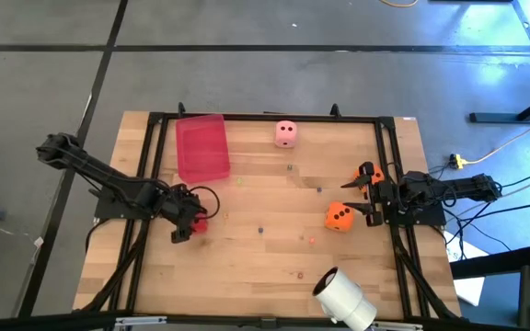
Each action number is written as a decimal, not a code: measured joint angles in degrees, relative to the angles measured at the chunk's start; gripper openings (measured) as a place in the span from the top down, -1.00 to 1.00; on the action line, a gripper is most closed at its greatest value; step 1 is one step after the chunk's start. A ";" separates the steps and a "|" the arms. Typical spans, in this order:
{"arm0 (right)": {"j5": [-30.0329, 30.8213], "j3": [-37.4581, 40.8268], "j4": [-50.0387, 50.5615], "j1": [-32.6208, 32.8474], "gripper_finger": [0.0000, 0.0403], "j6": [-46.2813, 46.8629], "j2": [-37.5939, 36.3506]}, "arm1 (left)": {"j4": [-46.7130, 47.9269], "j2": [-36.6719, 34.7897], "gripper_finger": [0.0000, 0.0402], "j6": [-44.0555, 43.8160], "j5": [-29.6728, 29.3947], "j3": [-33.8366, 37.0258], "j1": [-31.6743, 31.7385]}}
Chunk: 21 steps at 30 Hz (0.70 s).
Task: Pick & Place Dice
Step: Put the big red dice into the bin
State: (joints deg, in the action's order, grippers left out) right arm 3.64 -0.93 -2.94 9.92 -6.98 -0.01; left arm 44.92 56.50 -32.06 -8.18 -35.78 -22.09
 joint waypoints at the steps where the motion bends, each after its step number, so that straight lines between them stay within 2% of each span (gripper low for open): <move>1: 0.00 0.00 0.00 0.00 -0.18 0.00 0.00 | -0.02 -0.05 -0.99 1.16 -0.06 -0.52 0.00; 6: 0.00 0.00 0.00 -0.01 -0.18 0.00 0.00 | 0.09 -0.05 -0.99 6.24 -1.28 -2.83 0.00; 8: 0.00 -0.01 0.00 -0.01 -0.18 0.00 0.00 | 0.14 -0.05 -0.99 8.73 -3.50 -3.74 0.00; 11: 0.00 0.00 -0.02 0.01 -0.18 0.00 0.00 | -0.02 -0.09 -0.99 11.91 -11.23 -5.38 0.05; 17: 0.00 0.00 -2.17 0.01 -0.18 -2.95 0.00 | -0.11 -0.09 -0.99 13.58 -32.82 -6.86 0.09; 21: 0.00 -0.01 -2.73 0.01 -0.18 -2.28 0.00 | -0.10 -0.09 -0.99 15.21 -41.00 -6.98 0.84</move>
State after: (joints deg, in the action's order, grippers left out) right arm 3.64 -0.94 -5.67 9.93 -9.26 -0.01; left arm 44.82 56.40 -16.85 -49.18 -42.76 -21.24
